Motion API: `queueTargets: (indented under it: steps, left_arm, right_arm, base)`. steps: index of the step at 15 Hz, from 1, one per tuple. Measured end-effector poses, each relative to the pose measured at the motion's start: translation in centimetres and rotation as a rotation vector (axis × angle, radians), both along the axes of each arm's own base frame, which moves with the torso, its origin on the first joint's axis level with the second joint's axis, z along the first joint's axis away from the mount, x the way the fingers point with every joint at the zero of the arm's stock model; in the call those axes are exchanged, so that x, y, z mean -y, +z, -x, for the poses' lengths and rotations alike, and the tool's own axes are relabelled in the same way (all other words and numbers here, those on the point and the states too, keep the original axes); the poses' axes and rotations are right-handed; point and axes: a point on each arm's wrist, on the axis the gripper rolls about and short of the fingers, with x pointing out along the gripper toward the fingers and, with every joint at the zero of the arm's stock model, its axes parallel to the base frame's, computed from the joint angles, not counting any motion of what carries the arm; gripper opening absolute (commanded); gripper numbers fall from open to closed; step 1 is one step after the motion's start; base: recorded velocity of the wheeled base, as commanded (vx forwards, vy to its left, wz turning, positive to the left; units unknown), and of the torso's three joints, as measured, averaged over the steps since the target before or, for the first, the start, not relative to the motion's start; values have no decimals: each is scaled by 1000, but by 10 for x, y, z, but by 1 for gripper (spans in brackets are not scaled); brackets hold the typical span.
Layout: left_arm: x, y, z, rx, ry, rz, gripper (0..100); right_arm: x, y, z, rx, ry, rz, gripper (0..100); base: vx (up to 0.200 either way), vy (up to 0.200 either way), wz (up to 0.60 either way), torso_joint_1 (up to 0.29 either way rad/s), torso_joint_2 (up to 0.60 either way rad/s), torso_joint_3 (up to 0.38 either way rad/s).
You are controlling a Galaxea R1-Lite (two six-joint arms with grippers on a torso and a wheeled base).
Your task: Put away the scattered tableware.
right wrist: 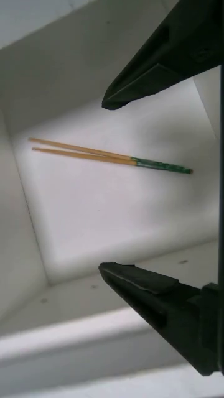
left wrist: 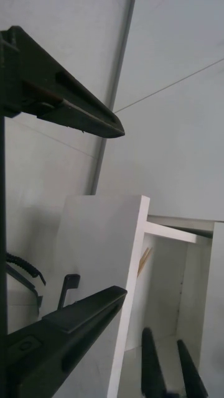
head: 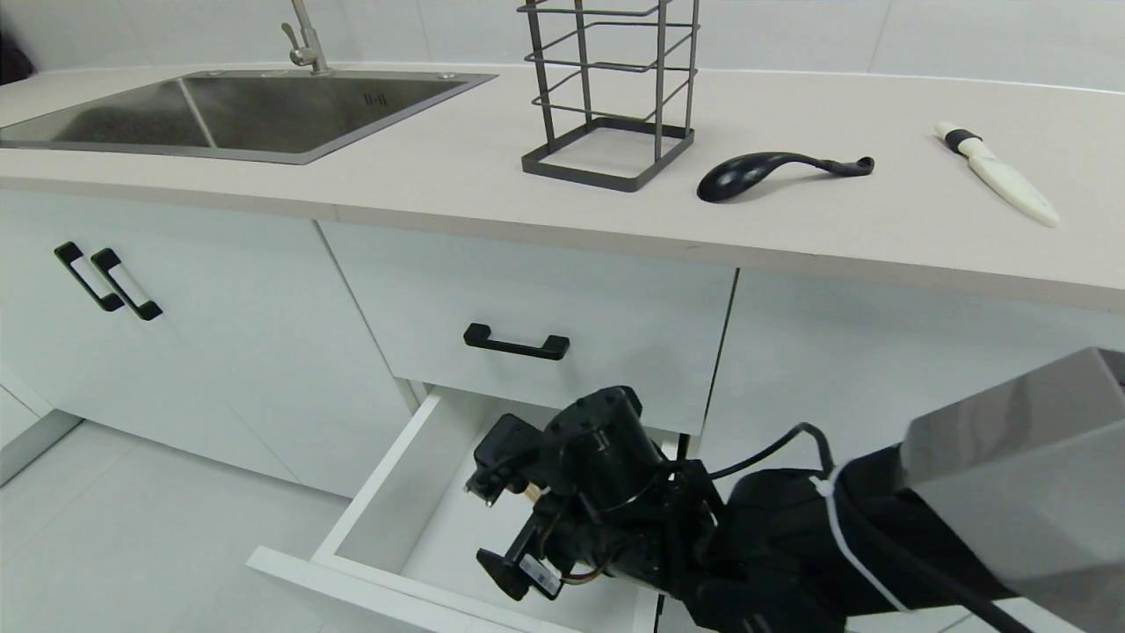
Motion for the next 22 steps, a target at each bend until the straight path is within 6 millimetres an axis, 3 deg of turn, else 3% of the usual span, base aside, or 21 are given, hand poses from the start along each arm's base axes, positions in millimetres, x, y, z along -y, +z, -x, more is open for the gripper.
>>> queueTargets:
  steps: [3, 10, 16, 22]
  left_arm:
    - [0, 0, 0, 0, 0, 0, 100]
    - [0, 0, 0, 0, 0, 0, 100]
    - [0, 0, 0, 0, 0, 0, 100]
    - [0, 0, 0, 0, -1, 0, 100]
  right_arm:
    - [33, 16, 12, 74, 110, -54, 100]
    - [99, 21, 44, 8, 188, -157, 100]
    - [118, 29, 48, -16, 172, -198, 100]
    - [130, 11, 56, -78, 123, -148, 100]
  base:
    - [0, 0, 0, 0, 0, 0]
    - [0, 0, 0, 0, 0, 0]
    - [0, 0, 0, 0, 0, 0]
    - [0, 0, 0, 0, 0, 0]
